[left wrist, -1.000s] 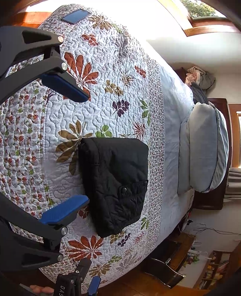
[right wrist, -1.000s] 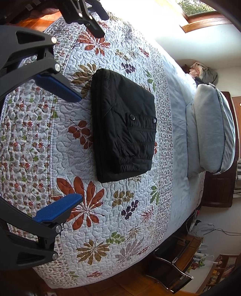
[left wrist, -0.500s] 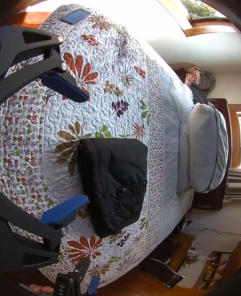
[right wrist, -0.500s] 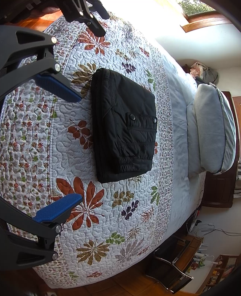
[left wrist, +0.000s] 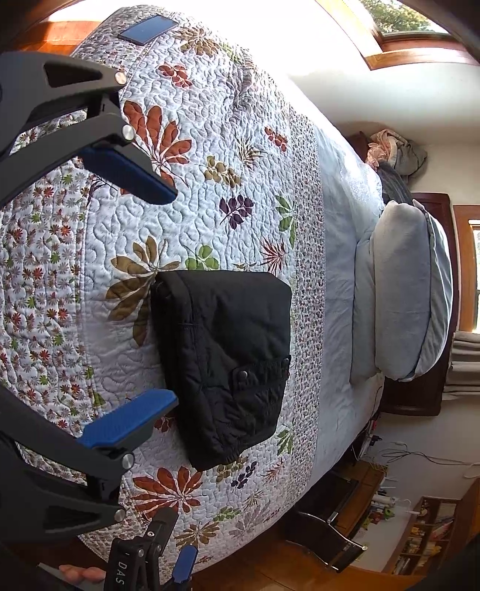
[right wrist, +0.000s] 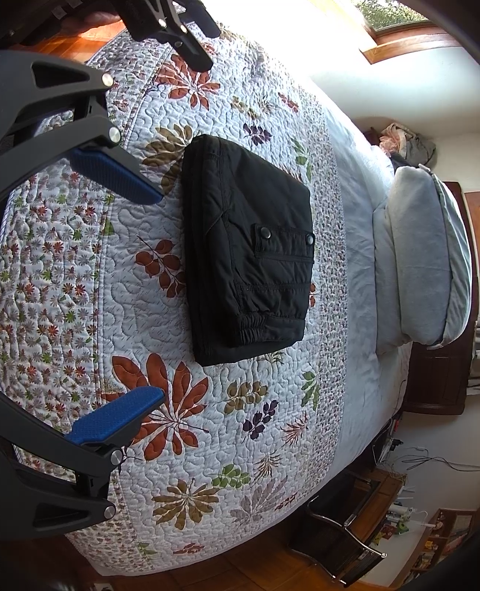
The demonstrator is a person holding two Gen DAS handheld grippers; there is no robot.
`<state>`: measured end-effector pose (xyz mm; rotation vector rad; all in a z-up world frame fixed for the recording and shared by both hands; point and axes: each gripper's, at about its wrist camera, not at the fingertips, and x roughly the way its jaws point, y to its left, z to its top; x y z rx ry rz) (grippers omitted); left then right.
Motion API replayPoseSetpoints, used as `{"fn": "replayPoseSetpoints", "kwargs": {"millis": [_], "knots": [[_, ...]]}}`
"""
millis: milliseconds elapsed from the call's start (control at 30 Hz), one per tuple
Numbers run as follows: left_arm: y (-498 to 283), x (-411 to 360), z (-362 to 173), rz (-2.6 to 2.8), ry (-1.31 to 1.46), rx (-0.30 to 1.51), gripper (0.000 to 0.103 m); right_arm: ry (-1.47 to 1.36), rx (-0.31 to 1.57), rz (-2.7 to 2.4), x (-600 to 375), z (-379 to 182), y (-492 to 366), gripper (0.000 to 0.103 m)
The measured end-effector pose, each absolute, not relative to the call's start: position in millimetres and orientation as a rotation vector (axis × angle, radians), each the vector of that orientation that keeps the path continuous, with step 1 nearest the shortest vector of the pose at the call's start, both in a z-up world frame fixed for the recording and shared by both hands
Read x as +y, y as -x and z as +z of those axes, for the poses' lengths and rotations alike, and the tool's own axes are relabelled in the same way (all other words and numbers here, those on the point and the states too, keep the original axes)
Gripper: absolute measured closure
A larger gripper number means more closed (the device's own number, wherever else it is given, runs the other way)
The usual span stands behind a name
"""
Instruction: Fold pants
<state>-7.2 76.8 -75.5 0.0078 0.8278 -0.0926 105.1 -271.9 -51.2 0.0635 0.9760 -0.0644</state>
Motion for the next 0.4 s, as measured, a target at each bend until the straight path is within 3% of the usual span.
{"fn": "replayPoseSetpoints", "kwargs": {"millis": [400], "knots": [[10.4, 77.8, -73.3, -0.110, -0.001, 0.825, 0.003, -0.070, 0.986, -0.064, -272.6, -55.3, -103.9, 0.004]]}}
